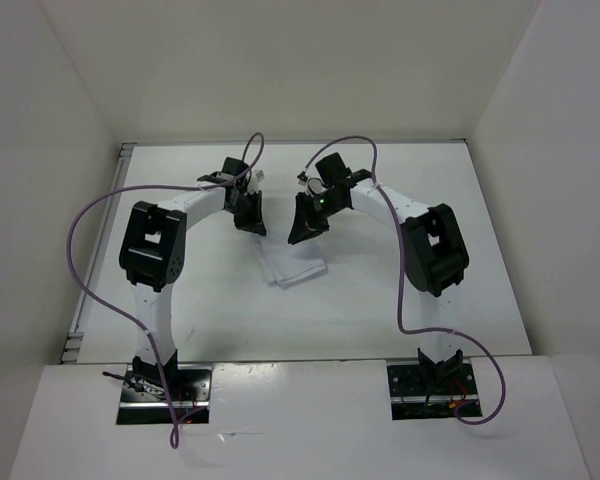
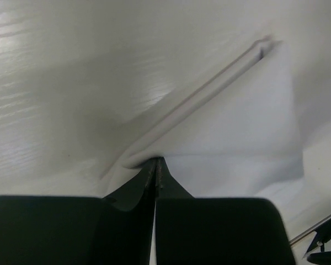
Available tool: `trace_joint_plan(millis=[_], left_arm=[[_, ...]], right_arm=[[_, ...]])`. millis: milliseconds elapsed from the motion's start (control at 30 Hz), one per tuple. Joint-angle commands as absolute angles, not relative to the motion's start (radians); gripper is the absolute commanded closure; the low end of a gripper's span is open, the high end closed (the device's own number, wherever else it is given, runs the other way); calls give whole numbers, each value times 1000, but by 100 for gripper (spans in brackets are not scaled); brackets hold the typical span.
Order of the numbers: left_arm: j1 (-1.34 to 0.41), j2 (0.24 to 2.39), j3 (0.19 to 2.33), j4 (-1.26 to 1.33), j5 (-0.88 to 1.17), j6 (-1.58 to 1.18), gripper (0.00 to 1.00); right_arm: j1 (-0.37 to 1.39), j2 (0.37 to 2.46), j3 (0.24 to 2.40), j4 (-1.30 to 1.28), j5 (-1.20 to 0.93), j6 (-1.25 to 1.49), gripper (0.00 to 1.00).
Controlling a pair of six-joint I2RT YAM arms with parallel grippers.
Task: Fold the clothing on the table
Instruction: Fold the skirt
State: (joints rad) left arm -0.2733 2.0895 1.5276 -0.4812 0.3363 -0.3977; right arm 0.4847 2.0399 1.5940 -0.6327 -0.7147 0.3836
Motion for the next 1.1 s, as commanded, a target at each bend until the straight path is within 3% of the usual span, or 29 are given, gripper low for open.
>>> trace_joint_plan(millis=[0,333,367,433,500,533,633,767,1067], left_arm=[[-250,2076,1484,-505,273,-382,100],[-218,2059,1417,-443,389,-382,100],[-218,2030,1417,-443,426,-393,96],[-218,1916,1430,-434,436,-393,73],[-209,1791,1430,-443,436,-382,66],[-209,1749,1430,-443,436,-370,55],[-209,1590,1335,-420,427,-380,40],[-209,1445,1200,-420,407,-426,33],[-209,1330,1002,-385,402,-474,30]], right_arm=[[491,2014,1574,-643,-707,376,81],[479,1985,1574,-666,-614,376,82],[468,1956,1574,-666,-588,386,82],[439,1919,1574,-678,-506,397,76],[417,1853,1565,-678,-457,409,72],[391,1829,1554,-678,-421,410,66],[341,1731,1467,-669,-370,419,59],[276,1638,1369,-669,-348,419,55],[244,1528,1195,-678,-357,428,53]])
